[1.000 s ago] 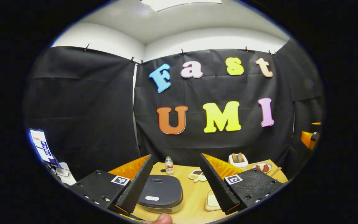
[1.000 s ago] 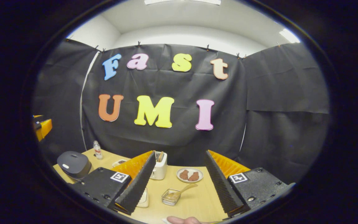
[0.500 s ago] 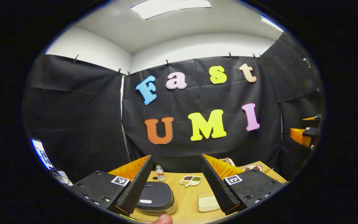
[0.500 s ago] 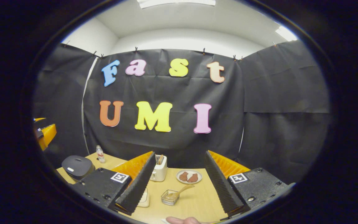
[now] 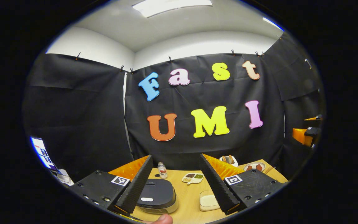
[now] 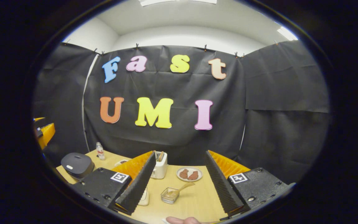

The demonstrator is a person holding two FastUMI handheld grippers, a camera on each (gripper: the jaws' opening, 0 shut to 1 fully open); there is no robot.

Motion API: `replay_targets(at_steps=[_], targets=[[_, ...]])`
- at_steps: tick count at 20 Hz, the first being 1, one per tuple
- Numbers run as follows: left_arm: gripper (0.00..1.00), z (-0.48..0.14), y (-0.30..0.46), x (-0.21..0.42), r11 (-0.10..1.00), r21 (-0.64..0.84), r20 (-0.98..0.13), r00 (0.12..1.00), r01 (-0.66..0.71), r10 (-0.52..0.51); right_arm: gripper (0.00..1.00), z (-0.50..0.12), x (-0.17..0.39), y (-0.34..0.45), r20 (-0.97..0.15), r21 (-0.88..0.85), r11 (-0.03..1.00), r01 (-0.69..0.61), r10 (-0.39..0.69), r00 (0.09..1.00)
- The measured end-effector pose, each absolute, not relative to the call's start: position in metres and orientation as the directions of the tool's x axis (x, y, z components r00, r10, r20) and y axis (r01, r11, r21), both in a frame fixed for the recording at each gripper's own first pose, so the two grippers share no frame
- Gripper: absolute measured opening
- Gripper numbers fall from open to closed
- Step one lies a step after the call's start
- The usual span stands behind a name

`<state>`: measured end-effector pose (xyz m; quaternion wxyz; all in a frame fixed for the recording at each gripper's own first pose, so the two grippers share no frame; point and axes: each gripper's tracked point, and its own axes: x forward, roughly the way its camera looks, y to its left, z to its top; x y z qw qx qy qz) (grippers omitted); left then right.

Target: Close the left gripper, press the button to open the rice cooker; take a wooden spoon from the chopstick holder with the right hand, scoop a spoonful of rice and pour it into the rice cooker, then put the wooden spoon back into the chopstick holder.

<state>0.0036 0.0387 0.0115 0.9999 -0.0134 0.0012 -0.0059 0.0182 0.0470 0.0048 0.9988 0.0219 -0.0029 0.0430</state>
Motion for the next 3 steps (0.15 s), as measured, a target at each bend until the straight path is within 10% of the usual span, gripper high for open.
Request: replay_targets(at_steps=[3], targets=[[0.95, 0.0122, 0.0405, 0.0046, 1.0, -0.024, -0.002, 1.0, 0.008, -0.008, 1.0, 0.0066, 0.0192, 0.0482, 0.009, 0.037, 0.996, -0.085, 0.085, 0.996]])
